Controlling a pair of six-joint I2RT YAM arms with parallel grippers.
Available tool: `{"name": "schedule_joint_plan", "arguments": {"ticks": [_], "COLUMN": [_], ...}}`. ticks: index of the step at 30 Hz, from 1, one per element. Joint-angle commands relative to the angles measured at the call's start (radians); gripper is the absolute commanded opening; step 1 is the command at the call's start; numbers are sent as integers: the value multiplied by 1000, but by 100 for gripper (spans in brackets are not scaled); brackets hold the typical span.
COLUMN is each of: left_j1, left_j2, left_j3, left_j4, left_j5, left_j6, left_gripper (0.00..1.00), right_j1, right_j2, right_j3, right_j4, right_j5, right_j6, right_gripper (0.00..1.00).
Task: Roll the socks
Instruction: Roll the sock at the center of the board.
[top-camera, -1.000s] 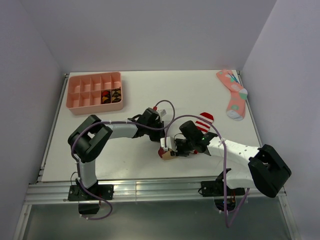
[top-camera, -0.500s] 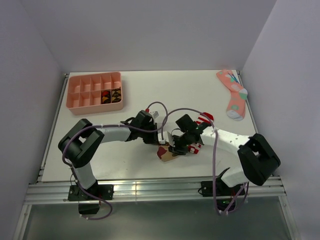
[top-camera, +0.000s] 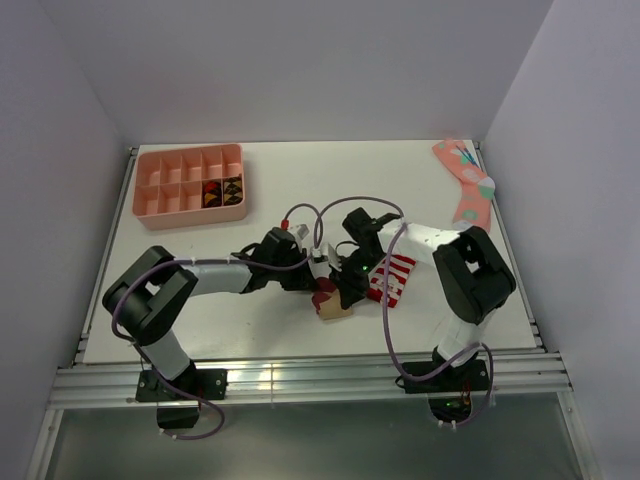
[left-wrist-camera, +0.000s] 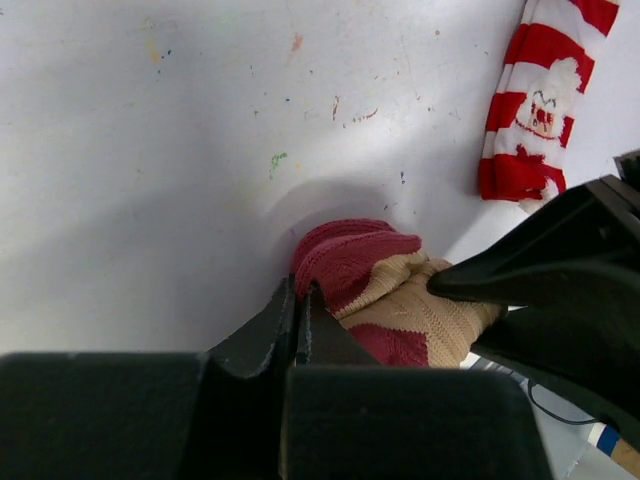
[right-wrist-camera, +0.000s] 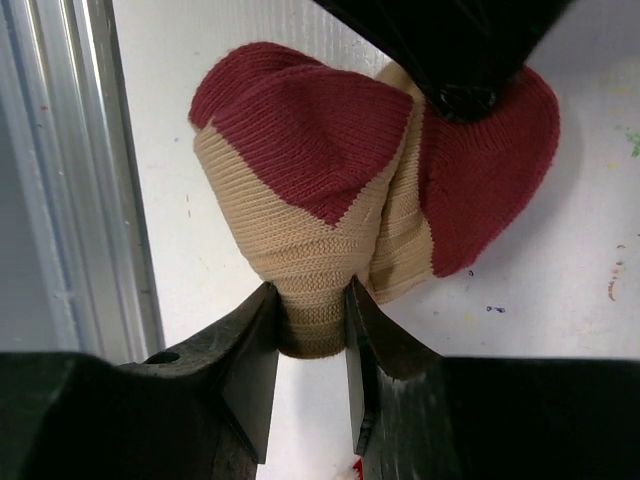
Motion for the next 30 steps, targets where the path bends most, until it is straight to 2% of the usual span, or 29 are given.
{"name": "schedule_joint_plan", "arguments": {"ticks": [1, 5, 9, 15, 17, 21, 30], "left_j1": [8, 4, -3, -15, -16, -18, -18], "left_j2": [-57, -61, -61, -64, -77, -147, -342], "left_j3": [-38, -64, -84, -87, -98, -124, -223], "left_j4": [87, 132, 181, 210, 227, 256, 304], "left_j5": [-52, -64, -72, -92, -101, -147, -221], "left_j6": [9, 21, 40, 63, 66, 78, 122], "left_gripper": [0, 1, 6, 16, 23, 38, 46], "right_j1": [-7, -6, -6, -1, 2, 4, 7], "right_j2": [91, 131, 165, 182, 183, 188, 212], "right_j3": [8, 51, 86, 106, 108, 102, 113], "right_j4": [-90, -90, -109, -109, -109, -100, -103], "right_j5": [117, 163, 181, 198, 203, 210, 209], "right_j6": [56, 97, 119, 140, 142, 145, 145], "right_gripper": [15, 15, 15, 15, 15, 15, 15]}}
